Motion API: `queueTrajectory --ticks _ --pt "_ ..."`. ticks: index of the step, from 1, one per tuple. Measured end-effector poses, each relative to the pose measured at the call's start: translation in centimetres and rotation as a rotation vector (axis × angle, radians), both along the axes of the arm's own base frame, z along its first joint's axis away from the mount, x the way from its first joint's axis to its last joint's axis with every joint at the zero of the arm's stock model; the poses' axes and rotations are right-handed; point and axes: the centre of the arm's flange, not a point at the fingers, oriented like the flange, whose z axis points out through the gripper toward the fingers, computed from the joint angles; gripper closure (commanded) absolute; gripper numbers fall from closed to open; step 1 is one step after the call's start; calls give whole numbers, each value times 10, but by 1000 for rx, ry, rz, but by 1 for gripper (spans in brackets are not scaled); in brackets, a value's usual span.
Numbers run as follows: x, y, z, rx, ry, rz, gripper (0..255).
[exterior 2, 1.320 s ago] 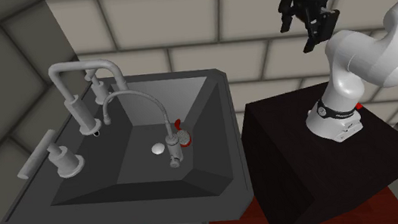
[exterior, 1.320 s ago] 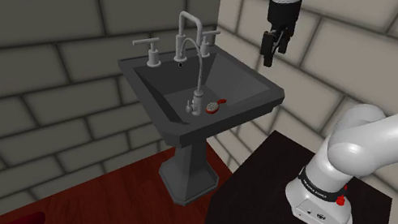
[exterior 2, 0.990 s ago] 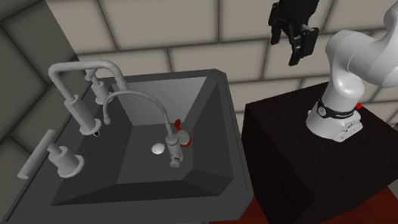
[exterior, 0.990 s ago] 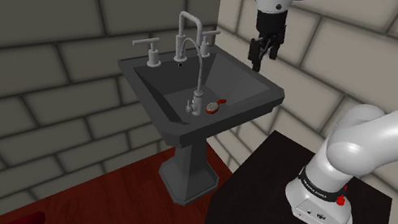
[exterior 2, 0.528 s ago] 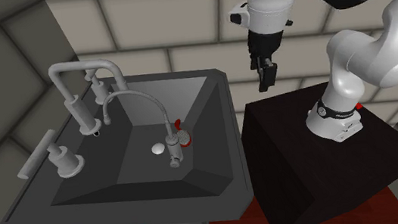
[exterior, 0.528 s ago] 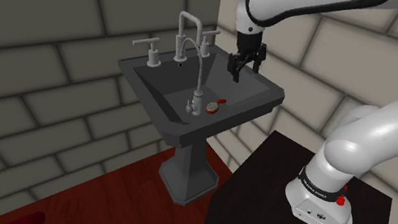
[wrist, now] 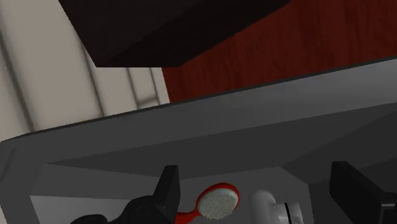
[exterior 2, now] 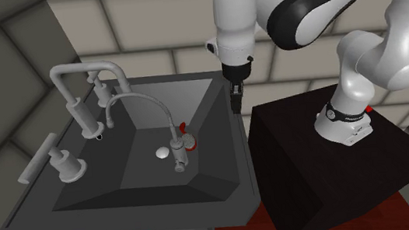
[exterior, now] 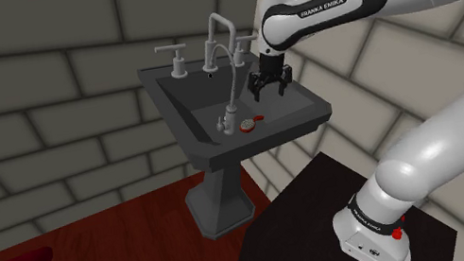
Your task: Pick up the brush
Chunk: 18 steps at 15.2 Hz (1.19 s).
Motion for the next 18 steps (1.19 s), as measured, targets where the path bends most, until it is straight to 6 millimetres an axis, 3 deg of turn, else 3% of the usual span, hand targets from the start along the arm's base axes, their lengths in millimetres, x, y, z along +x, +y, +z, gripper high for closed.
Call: queueTrajectory --ticks 8,18 --pt "64 -43 -75 19 -21 -216 0" --pt "124 -113 -170 42 -46 -485 0"
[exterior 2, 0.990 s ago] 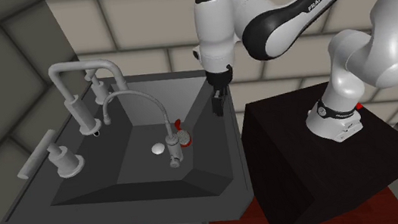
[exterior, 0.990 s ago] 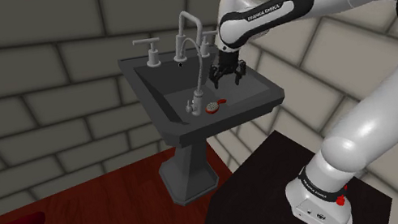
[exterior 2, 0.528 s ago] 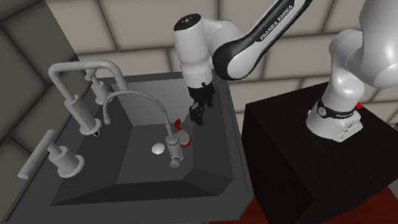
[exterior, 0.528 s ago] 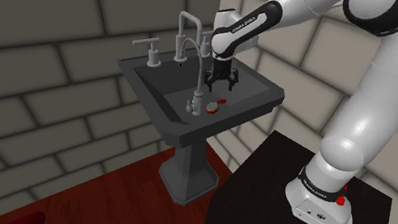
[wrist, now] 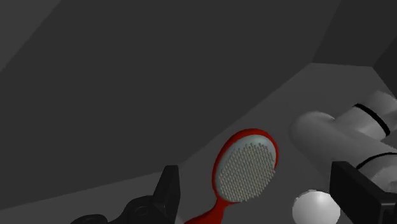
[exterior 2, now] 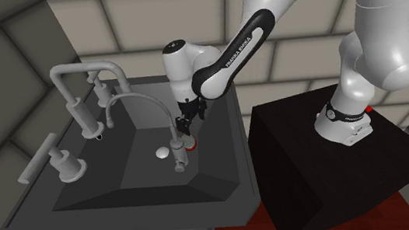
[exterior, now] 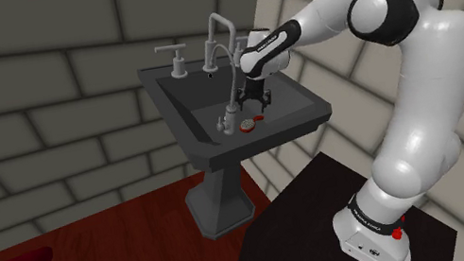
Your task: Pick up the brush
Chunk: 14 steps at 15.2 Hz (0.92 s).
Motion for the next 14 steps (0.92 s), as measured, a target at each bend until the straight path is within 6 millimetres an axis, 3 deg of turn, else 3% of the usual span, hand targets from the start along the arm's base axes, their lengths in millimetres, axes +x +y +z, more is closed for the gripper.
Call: queueTrajectory --ticks 9,14 --pt "38 -69 -80 19 -22 -232 0" --pt "41 -74 -110 21 -24 -249 0"
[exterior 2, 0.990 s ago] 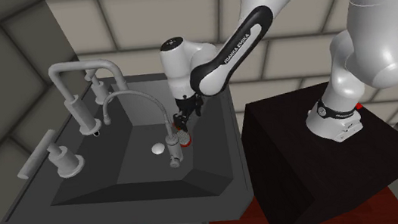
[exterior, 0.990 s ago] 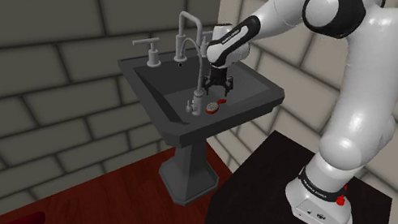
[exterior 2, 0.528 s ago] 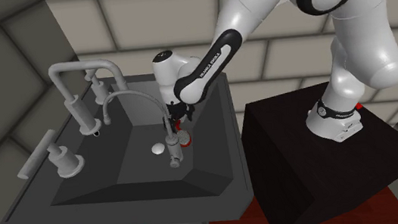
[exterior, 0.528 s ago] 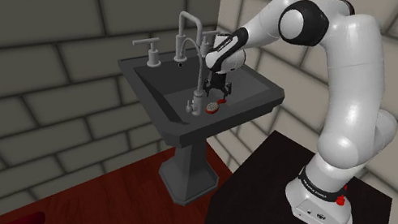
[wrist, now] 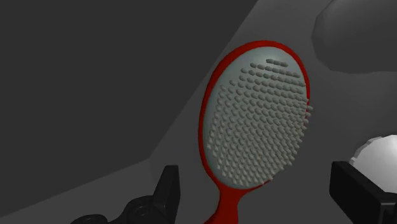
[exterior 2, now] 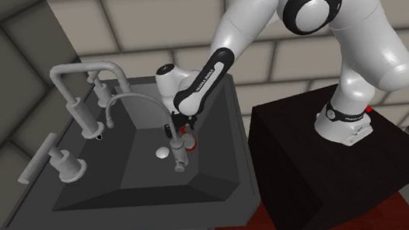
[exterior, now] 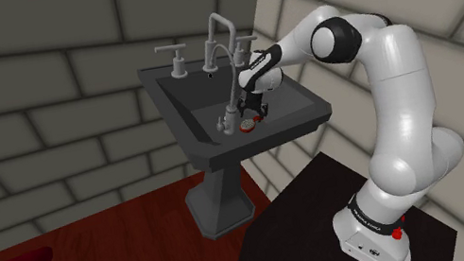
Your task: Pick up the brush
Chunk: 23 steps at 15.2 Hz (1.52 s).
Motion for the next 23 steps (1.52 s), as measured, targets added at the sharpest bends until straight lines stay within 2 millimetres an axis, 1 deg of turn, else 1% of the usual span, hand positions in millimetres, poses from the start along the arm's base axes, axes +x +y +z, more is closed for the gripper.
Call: queueTrajectory --ticks 3,4,15,23 --pt "-1 0 -17 0 0 0 0" --pt "0 -1 -19 0 0 -1 255" --pt "0 -1 -17 0 -1 -1 255" --pt "-1 -1 22 0 0 -1 255"
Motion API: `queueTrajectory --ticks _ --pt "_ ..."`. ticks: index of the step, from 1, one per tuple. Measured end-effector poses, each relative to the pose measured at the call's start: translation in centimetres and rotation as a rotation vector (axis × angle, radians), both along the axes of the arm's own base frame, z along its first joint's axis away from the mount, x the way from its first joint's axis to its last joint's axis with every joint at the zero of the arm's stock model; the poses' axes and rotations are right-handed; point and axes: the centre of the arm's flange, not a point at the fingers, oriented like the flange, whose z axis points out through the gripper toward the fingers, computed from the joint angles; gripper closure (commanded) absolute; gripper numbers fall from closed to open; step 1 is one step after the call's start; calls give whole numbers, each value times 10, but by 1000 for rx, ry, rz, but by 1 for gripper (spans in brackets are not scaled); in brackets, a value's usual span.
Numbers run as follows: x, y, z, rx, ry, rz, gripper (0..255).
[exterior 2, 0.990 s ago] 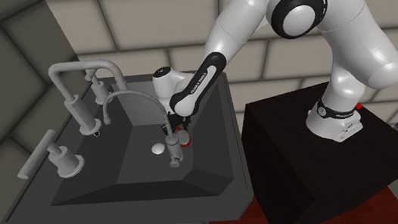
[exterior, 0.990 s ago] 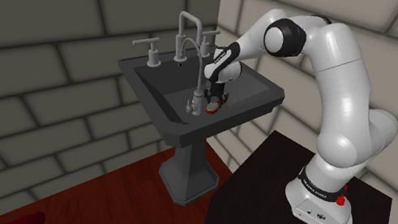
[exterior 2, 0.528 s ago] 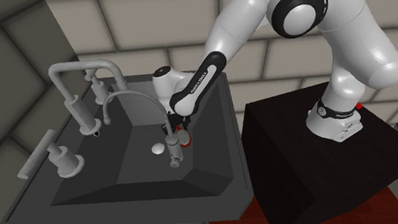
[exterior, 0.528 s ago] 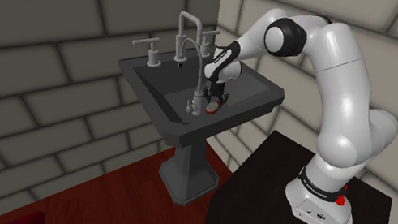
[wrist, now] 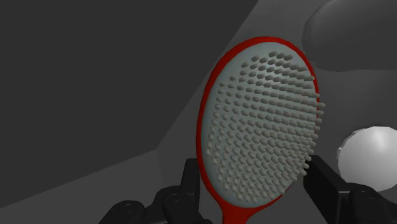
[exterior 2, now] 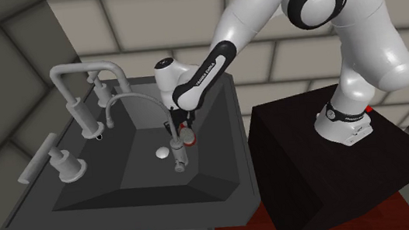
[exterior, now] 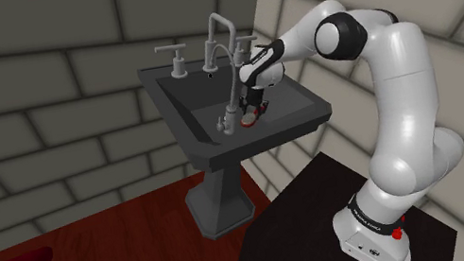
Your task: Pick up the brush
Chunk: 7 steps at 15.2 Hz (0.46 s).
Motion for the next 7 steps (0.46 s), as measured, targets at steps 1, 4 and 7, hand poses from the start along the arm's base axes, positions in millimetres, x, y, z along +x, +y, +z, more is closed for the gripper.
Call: queueTrajectory --ticks 1,4,7 --pt "1 0 6 0 0 0 255" --pt "0 0 22 0 0 0 255" --pt "0 0 35 0 0 0 255"
